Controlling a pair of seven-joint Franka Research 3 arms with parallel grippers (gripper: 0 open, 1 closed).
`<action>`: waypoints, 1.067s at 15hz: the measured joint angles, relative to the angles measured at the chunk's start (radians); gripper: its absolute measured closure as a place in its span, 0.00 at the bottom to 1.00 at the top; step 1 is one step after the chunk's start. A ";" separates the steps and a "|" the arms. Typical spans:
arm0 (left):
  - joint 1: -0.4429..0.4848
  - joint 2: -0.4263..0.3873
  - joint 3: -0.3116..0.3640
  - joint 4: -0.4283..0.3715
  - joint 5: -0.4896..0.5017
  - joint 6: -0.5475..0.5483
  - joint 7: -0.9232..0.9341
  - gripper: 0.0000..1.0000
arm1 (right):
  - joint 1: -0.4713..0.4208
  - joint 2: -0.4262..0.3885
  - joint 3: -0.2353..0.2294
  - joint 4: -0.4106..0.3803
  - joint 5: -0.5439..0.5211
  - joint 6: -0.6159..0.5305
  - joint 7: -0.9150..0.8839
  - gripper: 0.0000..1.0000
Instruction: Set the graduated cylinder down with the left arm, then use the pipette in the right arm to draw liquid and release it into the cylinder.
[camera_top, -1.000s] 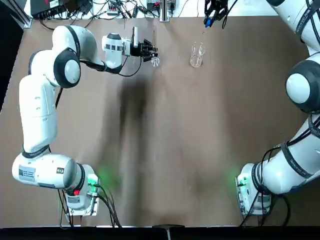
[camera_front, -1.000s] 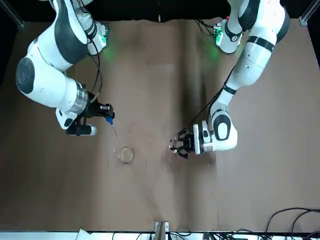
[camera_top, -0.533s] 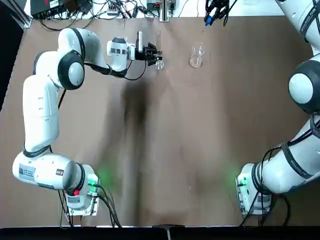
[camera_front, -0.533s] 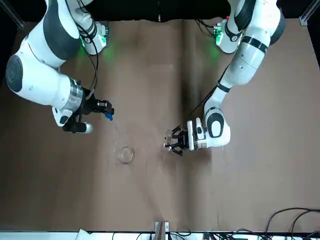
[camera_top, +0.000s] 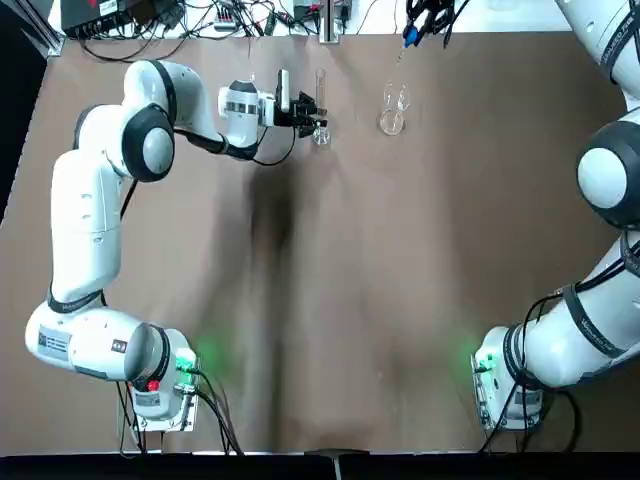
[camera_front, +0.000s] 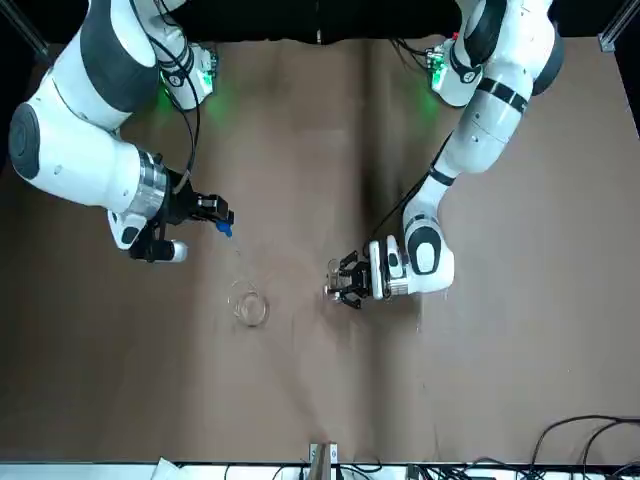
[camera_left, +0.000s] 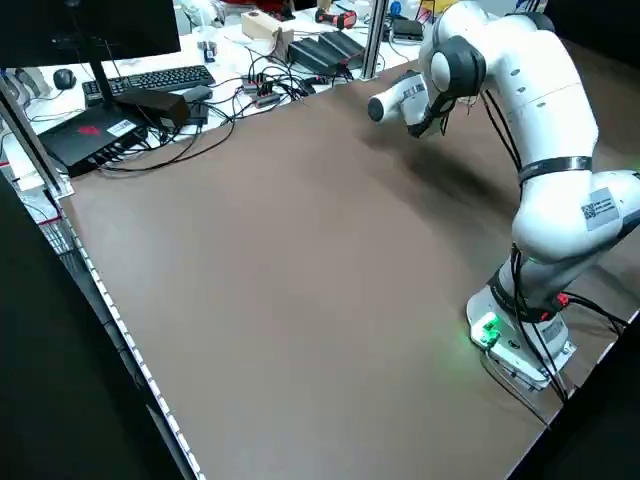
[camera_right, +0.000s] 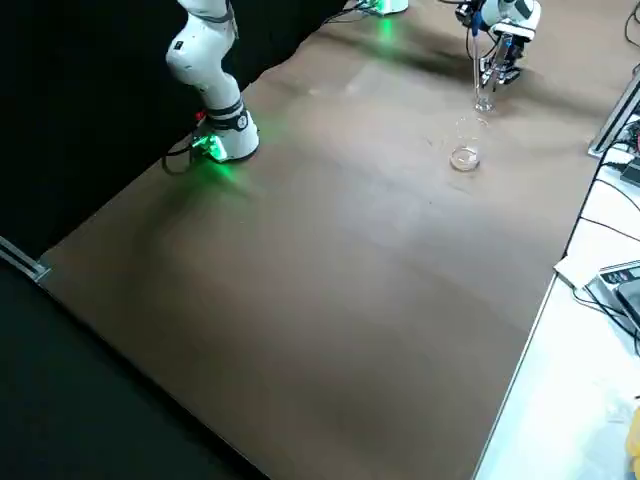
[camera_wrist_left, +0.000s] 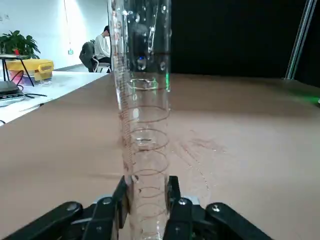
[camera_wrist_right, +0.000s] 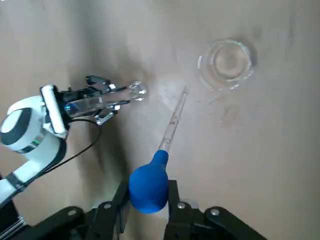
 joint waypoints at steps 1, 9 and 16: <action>-0.001 0.000 0.000 0.001 0.000 0.001 0.000 0.64 | 0.000 0.000 0.001 0.007 0.007 0.000 0.002 0.66; 0.005 0.000 0.005 0.011 -0.002 0.005 -0.003 0.11 | 0.018 -0.001 0.011 0.022 0.081 0.000 0.036 0.65; 0.085 -0.041 0.036 -0.043 0.048 0.017 -0.037 0.01 | 0.071 -0.001 0.012 0.039 0.087 0.007 0.108 0.63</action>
